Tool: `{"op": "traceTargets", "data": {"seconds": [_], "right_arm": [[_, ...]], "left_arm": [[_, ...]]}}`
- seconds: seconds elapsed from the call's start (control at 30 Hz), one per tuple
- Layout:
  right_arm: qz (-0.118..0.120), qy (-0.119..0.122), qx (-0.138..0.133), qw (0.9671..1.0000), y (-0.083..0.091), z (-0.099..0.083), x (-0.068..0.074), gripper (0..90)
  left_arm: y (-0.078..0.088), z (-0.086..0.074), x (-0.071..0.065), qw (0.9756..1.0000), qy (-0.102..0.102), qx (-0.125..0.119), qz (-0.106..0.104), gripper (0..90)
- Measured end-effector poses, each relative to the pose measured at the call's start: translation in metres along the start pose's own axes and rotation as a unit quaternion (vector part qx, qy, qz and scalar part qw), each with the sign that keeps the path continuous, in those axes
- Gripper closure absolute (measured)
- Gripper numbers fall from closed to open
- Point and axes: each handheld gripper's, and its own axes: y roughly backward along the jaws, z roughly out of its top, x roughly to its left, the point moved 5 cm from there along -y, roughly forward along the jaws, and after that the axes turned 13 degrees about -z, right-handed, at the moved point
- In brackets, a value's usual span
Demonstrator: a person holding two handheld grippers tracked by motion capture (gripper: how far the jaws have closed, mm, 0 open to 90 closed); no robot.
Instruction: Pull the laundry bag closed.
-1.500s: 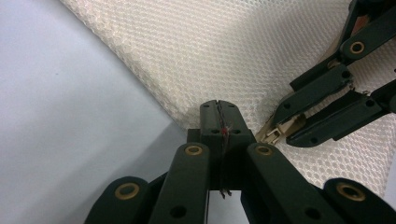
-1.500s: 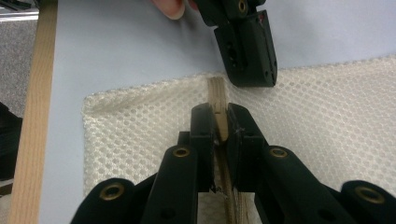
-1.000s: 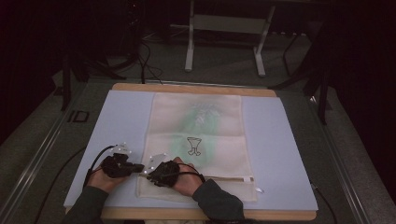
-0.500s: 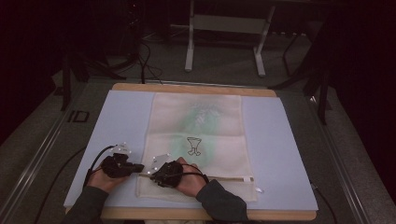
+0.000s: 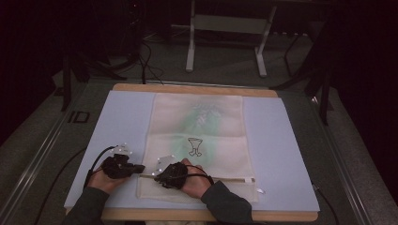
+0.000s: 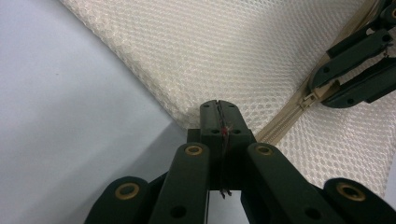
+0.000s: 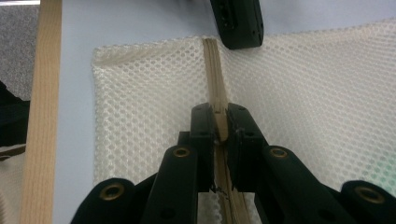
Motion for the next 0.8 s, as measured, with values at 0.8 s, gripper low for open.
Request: {"op": "traceTargets", "data": {"seconds": [0.8], "right_arm": [[-0.004, 0.002, 0.01, 0.9999, 0.011, -0.01, -0.002, 82.0]], "left_arm": [[0.0, 0.0, 0.0, 1.0, 0.0, 0.0, 0.0, 90.0]]}}
